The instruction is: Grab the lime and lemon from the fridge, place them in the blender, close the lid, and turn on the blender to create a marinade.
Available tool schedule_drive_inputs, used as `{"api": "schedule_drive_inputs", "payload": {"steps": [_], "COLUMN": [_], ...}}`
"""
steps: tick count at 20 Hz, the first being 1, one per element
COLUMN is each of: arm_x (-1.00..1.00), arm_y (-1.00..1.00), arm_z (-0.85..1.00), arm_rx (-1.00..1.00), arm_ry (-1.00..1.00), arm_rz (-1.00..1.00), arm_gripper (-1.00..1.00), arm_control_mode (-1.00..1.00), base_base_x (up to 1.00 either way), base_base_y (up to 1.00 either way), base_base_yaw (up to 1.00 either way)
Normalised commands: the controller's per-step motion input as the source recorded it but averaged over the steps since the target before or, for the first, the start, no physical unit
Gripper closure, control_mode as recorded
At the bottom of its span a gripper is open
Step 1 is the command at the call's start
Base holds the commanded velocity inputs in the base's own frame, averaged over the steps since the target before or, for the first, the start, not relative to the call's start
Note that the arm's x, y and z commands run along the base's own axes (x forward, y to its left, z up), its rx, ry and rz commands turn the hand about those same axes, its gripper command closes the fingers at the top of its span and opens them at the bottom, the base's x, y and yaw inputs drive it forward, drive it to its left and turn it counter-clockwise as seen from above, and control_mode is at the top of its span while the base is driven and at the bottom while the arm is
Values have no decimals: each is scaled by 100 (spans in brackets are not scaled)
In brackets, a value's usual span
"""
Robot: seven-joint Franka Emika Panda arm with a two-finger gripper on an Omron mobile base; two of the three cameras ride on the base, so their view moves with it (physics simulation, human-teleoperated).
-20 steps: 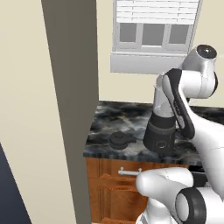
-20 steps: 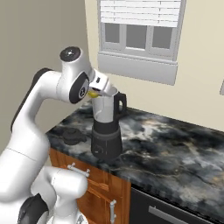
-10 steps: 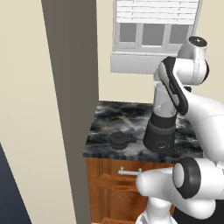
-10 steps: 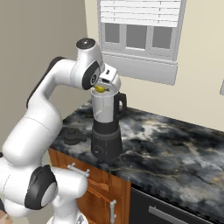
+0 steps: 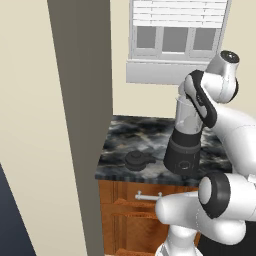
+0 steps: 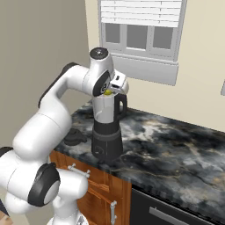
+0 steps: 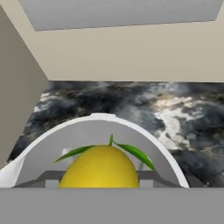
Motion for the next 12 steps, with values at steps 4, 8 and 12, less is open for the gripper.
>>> {"api": "schedule_drive_inputs", "payload": {"steps": [4,8,12], "arm_x": [37,31,10], "arm_y": [-1,0,0], "arm_z": [-34,-15,0], "arm_rx": [0,0,1], "arm_ry": [-1,0,0], "arm_rz": [0,0,0], "arm_gripper": [-100,-100,-100], "arm_control_mode": [-100,-100,-100], "base_base_x": [0,0,0], "base_base_y": [0,0,0], "base_base_yaw": [0,0,0]}}
